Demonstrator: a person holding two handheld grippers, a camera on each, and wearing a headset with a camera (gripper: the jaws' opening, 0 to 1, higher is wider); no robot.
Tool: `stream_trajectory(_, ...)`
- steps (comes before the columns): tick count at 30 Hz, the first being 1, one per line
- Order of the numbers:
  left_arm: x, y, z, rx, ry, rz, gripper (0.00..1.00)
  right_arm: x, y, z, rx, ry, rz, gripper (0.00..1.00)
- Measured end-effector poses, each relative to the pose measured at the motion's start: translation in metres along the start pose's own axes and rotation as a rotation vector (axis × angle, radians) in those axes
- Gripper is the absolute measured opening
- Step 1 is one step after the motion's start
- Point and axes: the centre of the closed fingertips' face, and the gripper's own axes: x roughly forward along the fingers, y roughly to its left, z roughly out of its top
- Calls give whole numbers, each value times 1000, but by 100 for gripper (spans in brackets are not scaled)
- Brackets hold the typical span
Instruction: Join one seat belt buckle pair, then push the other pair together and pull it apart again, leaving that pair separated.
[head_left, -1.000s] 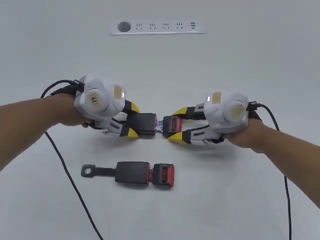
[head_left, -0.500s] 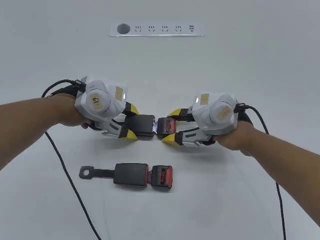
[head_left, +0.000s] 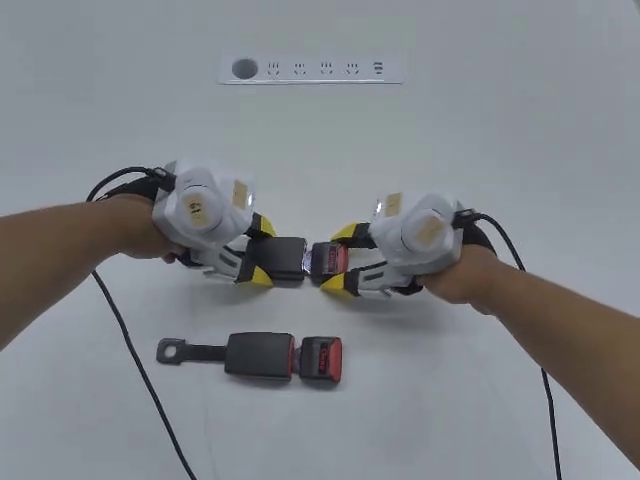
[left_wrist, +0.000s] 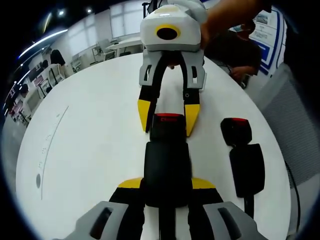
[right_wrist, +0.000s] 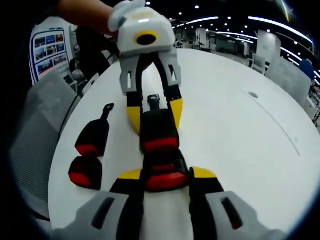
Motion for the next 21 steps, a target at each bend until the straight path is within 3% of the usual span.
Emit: stream_trajectory(21,0,0,1,-14,-20,0,34,-2,4,0,-15,-11,-7,34)
